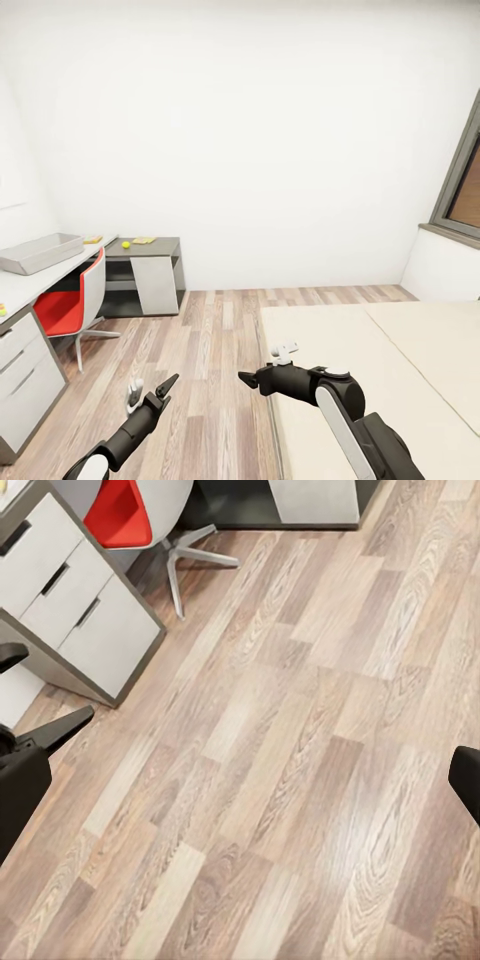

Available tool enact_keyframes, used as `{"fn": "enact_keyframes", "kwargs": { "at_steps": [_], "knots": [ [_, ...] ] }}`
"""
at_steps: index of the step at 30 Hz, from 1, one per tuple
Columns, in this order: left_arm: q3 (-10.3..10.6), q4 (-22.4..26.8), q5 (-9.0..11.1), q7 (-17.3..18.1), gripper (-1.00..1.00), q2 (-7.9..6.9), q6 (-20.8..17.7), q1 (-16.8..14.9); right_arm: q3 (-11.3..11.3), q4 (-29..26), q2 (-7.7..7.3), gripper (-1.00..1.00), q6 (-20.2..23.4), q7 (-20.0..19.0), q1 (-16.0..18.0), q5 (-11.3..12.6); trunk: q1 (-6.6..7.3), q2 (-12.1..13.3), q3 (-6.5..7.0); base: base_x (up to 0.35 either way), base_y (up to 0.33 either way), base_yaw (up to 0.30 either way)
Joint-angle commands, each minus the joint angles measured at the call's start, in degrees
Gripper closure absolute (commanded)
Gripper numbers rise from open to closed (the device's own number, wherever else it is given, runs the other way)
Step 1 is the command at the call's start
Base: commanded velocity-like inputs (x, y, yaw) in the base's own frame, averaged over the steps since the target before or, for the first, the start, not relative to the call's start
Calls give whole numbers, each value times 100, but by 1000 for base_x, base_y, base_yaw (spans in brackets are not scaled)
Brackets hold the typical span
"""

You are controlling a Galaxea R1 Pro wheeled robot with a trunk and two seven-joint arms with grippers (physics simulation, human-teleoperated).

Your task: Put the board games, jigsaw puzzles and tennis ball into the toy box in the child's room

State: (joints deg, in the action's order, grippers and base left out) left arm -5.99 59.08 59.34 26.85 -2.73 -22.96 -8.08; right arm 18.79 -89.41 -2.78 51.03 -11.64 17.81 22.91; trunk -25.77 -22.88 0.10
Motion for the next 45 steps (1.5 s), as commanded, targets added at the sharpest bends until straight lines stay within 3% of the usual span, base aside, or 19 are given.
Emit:
{"fn": "enact_keyframes", "kwargs": {
  "at_steps": [1,45],
  "knots": [
    [-8,-2,50,6,-100,1,-52,-1,2,-3,-3,-100,18,-40,3,-41,-2,-4,-2,-25,-4,0],
    [-8,-2,51,5,-100,0,-51,-1,2,-5,-3,-100,12,-40,-5,-43,-2,-4,-2,-4,-1,47]
  ]
}}
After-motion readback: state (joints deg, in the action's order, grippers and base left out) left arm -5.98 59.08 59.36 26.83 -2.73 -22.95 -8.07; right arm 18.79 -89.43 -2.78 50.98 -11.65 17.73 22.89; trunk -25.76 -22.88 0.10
